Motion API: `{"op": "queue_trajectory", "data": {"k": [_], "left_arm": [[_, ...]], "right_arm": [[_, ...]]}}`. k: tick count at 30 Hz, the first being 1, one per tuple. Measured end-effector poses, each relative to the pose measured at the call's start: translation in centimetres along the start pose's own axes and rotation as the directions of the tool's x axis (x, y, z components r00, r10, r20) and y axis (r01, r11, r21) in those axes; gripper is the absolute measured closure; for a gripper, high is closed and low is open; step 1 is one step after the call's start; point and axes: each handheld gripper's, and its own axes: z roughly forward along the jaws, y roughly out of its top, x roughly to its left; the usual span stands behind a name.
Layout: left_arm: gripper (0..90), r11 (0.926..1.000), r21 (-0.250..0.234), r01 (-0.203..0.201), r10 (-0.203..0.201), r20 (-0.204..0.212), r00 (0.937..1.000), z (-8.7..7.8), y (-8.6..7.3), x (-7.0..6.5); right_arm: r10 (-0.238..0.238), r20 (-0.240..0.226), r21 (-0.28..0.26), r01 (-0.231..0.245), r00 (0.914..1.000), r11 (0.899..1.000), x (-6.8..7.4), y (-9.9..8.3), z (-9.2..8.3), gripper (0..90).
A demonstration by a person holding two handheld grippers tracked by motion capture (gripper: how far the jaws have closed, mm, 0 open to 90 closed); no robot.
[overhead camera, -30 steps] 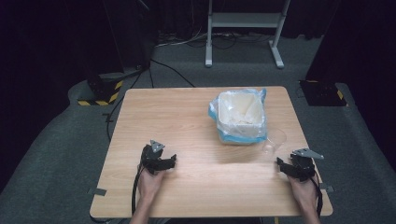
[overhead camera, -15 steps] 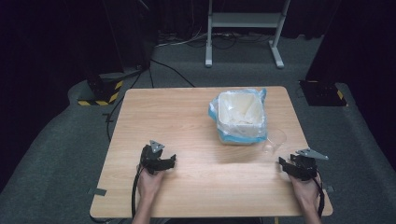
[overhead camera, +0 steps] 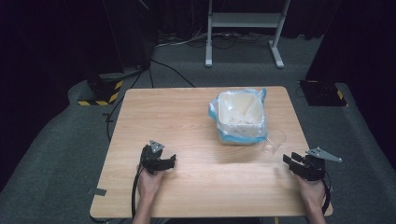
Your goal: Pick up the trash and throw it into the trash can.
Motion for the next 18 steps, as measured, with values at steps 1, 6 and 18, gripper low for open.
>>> {"op": "queue_trajectory", "data": {"k": [1,6,18], "left_arm": [[19.3,1.0000,0.000,0.000,0.000,0.000,1.0000,0.0,0.0,0.0],[19.3,1.0000,0.000,0.000,0.000,0.000,1.0000,0.0,0.0,0.0],[19.3,1.0000,0.000,0.000,0.000,0.000,1.0000,0.0,0.0,0.0]], "right_arm": [[0.000,0.000,0.000,0.000,1.0000,1.000,0.0,0.0,0.0,54.9],[-0.009,-0.024,-0.022,0.009,0.9997,1.000,-0.1,1.8,-0.8,58.8],[-0.037,-0.034,-0.055,0.035,0.9987,0.998,-0.1,5.8,-1.2,61.8]]}}
